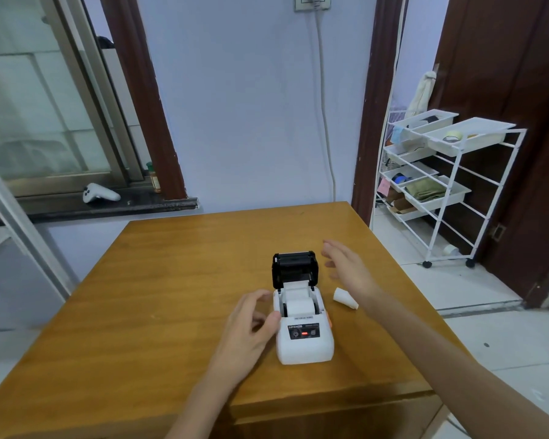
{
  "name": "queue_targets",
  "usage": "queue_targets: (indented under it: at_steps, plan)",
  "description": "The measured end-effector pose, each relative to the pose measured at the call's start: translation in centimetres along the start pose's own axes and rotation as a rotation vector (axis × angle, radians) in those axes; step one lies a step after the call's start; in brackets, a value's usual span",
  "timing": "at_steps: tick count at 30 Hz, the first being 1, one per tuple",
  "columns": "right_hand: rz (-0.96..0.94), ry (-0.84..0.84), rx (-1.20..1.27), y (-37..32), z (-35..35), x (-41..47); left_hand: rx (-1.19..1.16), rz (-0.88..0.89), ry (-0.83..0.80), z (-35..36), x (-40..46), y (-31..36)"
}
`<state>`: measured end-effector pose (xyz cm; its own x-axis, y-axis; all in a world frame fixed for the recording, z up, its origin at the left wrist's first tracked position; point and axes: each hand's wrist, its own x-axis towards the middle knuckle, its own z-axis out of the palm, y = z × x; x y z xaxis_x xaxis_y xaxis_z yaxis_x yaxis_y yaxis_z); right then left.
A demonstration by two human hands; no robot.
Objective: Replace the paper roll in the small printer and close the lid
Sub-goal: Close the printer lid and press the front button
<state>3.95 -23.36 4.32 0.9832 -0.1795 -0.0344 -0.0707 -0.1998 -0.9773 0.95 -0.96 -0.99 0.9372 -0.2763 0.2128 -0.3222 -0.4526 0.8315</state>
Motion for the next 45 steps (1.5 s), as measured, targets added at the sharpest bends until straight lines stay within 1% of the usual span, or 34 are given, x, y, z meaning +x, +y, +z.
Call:
queue_targets:
  at_steps: [2,4,6,10,17,19,23,26,30,35,37,40,45]
  plan:
    - [0.064,-0.097,0.047,-0.1,0.8,0.8,-0.013,-0.008,0.019,-0.1,0.0,0.1]
    - [0.089,-0.147,0.047,0.2,1.5,1.1,-0.007,-0.021,0.027,-0.1,0.0,0.2]
    - [0.091,-0.151,0.056,0.7,1.9,1.1,0.024,-0.025,0.023,-0.1,-0.1,0.4]
    - [0.072,-0.142,0.067,0.8,2.1,0.6,0.067,0.047,0.014,0.2,-0.1,0.5]
    - [0.042,-0.151,0.060,0.0,2.3,0.0,-0.013,0.058,0.129,0.3,1.2,0.9]
    - [0.038,-0.149,0.078,-0.2,2.5,0.0,0.052,0.076,0.125,0.4,1.7,1.2]
    - [0.043,-0.147,0.105,-0.1,2.6,-0.1,0.321,0.098,0.107,0.6,2.9,1.7]
    - [0.046,-0.151,0.113,-0.1,2.5,-0.2,0.377,0.083,0.141,0.7,3.4,2.0]
    - [0.039,-0.175,0.114,-0.3,2.4,-0.3,0.288,0.081,0.177,0.9,3.4,2.0]
    - [0.030,-0.197,0.113,-0.4,2.2,-0.5,-0.097,0.003,0.124,0.9,3.0,2.6]
    - [0.018,-0.203,0.112,-0.4,2.1,-0.6,-0.187,-0.025,0.106,0.8,2.6,2.9]
    - [-0.019,-0.216,0.118,-0.3,1.9,-0.8,-0.263,-0.037,0.072,0.7,1.9,2.8]
    - [-0.109,-0.200,0.067,-0.1,1.5,-1.2,-0.287,-0.038,-0.021,0.7,0.3,1.6]
